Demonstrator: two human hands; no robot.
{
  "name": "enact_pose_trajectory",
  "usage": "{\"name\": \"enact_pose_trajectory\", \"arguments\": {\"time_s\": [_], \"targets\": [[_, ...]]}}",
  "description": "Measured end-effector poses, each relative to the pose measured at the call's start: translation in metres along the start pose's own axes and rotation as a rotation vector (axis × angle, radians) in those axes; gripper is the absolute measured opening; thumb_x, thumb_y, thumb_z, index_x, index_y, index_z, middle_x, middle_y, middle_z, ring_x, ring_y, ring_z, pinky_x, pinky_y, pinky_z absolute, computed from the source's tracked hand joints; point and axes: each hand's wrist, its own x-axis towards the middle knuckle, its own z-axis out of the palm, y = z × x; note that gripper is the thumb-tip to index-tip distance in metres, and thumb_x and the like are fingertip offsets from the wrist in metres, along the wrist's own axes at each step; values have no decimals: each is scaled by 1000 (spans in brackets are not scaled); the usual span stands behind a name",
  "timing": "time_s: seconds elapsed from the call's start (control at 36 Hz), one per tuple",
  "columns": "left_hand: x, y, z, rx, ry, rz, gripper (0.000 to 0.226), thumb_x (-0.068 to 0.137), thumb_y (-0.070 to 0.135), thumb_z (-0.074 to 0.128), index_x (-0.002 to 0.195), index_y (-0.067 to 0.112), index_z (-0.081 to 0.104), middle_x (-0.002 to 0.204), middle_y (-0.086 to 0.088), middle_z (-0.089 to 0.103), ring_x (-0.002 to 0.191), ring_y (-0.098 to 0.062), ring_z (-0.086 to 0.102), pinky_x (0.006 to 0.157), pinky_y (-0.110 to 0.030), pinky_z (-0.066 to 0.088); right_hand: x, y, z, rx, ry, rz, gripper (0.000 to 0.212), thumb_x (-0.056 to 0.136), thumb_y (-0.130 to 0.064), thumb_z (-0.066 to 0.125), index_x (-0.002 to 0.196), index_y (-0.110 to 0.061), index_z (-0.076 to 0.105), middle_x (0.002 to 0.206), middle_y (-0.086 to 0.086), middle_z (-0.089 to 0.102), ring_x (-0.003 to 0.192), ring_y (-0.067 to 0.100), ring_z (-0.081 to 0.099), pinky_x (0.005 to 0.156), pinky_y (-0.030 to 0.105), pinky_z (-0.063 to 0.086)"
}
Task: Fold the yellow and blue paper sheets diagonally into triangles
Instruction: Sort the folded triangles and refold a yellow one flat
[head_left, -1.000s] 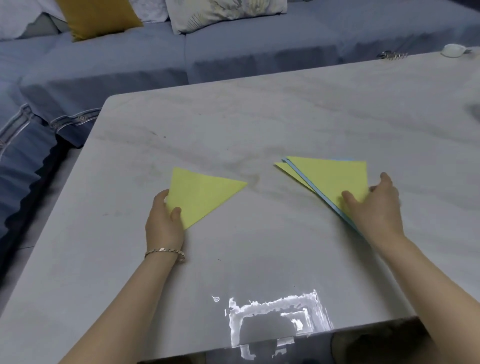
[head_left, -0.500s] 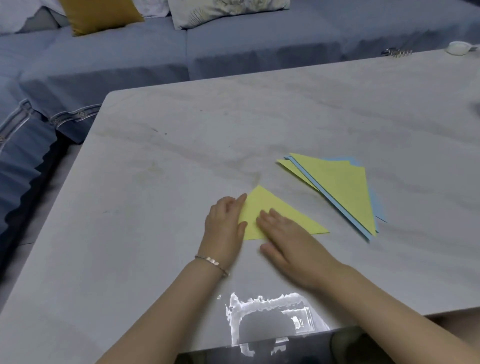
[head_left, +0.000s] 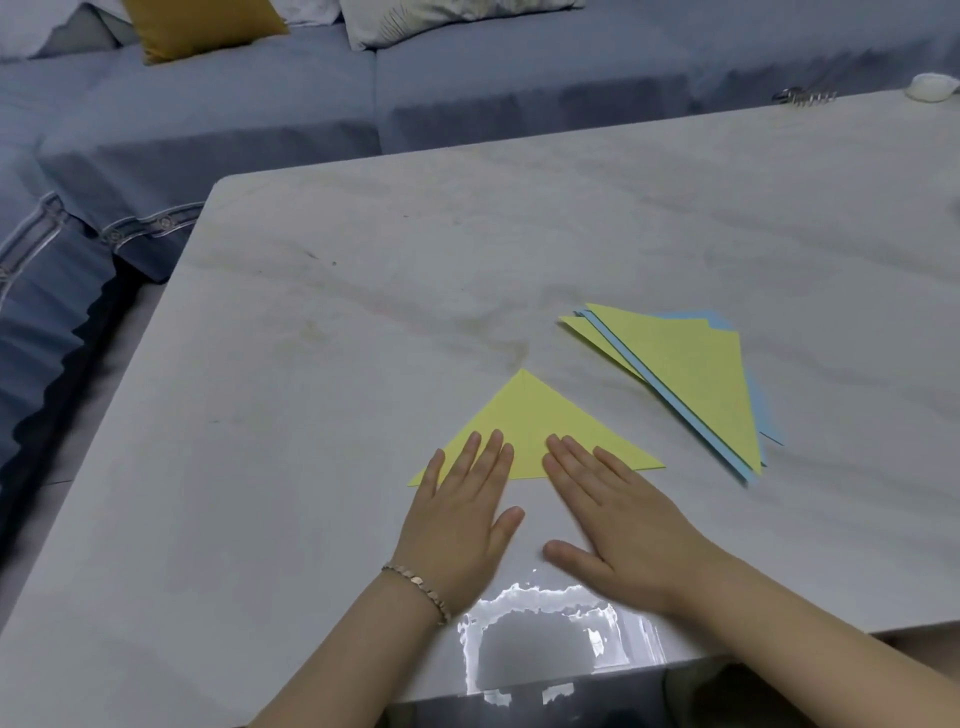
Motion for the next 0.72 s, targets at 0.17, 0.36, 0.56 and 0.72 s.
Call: {"name": "enact_pose_trajectory", "arguments": {"time_s": [0.17, 0.36, 0.56, 0.72], "targets": [[-1, 1, 3, -58, 11, -11, 82, 73, 64, -21, 144, 26, -9, 142, 18, -24, 130, -3, -29, 109, -29, -20, -20, 22, 0, -18, 0, 108, 78, 90, -62, 13, 138, -4, 31, 147, 9, 26, 136, 25, 26, 107, 30, 8], [-1, 5, 4, -57, 18, -50, 84, 69, 63, -21, 144, 27, -9, 139, 18, -26, 131, -3, -27, 111, -34, -17, -44, 49, 0, -7, 9, 224, 85, 86, -68, 4, 142, -5, 18, 151, 5, 12, 140, 23, 10, 109, 24, -4], [9, 41, 1, -32, 44, 148, 77, 83, 53, -16, 143, 25, 21, 152, 13, 14, 142, -16, 8, 115, -38, -3, -43, 43, -4, -19, -56, 294, 79, 90, -62, 12, 138, -2, 29, 147, 11, 28, 136, 13, 14, 109, 24, 2], [7, 42, 3, 3, -63, 63, 62, 94, 47, 1, 130, 25, 46, 137, 13, 48, 127, -11, 46, 104, -40, 24, -43, 44, -3, -56, -61, 302, 79, 90, -62, 11, 138, -3, 31, 146, 11, 32, 137, 16, 21, 109, 26, 3]]}}
